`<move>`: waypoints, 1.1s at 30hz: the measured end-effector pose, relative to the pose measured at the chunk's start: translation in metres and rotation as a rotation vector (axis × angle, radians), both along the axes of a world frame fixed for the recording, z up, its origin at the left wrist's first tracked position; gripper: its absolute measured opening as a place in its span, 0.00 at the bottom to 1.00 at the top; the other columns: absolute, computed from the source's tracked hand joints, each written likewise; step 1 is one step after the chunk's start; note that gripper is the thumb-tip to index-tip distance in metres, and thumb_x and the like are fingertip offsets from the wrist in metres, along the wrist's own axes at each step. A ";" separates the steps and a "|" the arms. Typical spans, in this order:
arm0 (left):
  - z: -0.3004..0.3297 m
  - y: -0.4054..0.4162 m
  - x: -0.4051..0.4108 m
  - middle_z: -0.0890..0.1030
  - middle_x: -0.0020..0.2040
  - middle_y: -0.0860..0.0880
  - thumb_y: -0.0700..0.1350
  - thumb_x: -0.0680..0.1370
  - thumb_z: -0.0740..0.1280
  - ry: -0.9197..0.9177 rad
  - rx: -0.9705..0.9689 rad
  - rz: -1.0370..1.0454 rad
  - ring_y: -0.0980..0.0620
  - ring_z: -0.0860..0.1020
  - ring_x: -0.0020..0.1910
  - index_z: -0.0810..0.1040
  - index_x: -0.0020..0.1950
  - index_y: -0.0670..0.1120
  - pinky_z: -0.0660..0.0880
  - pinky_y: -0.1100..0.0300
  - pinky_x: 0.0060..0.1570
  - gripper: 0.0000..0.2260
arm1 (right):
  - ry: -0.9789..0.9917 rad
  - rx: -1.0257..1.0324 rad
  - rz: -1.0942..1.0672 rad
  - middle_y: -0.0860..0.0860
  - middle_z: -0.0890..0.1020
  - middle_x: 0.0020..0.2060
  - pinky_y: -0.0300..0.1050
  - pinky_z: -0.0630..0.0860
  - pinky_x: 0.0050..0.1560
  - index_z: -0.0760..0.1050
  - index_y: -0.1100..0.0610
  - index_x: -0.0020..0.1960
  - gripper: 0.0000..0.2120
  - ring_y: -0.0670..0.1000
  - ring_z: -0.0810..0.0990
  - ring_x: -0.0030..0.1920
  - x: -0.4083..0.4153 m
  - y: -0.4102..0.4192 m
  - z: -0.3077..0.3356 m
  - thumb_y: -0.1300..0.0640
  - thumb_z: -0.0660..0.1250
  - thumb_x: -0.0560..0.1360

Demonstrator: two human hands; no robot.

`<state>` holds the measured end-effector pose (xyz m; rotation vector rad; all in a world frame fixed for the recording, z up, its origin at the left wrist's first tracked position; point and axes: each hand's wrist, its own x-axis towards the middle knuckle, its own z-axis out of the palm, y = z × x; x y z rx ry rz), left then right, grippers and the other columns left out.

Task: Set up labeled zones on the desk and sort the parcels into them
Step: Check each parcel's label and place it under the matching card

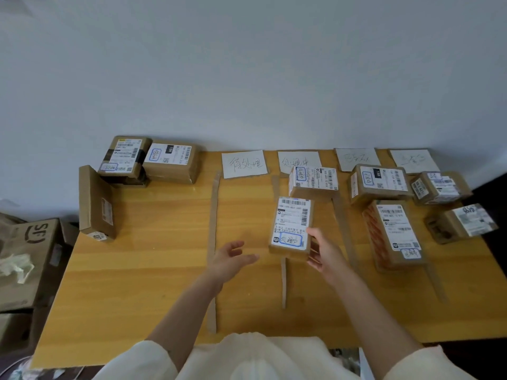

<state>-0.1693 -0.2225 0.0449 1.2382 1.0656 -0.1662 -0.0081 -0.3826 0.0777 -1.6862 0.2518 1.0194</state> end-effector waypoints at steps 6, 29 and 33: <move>-0.019 -0.009 0.022 0.67 0.72 0.47 0.55 0.74 0.71 0.141 0.154 -0.145 0.46 0.68 0.69 0.66 0.73 0.51 0.69 0.56 0.56 0.30 | -0.043 -0.121 -0.071 0.50 0.83 0.43 0.42 0.70 0.39 0.77 0.54 0.52 0.10 0.47 0.79 0.43 0.039 -0.019 -0.011 0.50 0.63 0.76; -0.047 -0.022 0.032 0.67 0.71 0.45 0.53 0.75 0.69 0.288 0.209 -0.239 0.46 0.72 0.63 0.66 0.74 0.47 0.71 0.56 0.53 0.29 | -0.336 -0.287 -0.190 0.50 0.80 0.41 0.41 0.68 0.31 0.76 0.57 0.57 0.12 0.48 0.78 0.38 0.069 -0.002 -0.026 0.52 0.58 0.80; -0.047 -0.021 0.029 0.70 0.68 0.45 0.54 0.76 0.69 0.263 0.203 -0.223 0.47 0.73 0.58 0.66 0.73 0.47 0.73 0.55 0.54 0.28 | -0.275 -0.188 -0.049 0.51 0.80 0.40 0.41 0.72 0.36 0.77 0.57 0.49 0.09 0.49 0.77 0.38 0.047 0.012 -0.021 0.53 0.61 0.79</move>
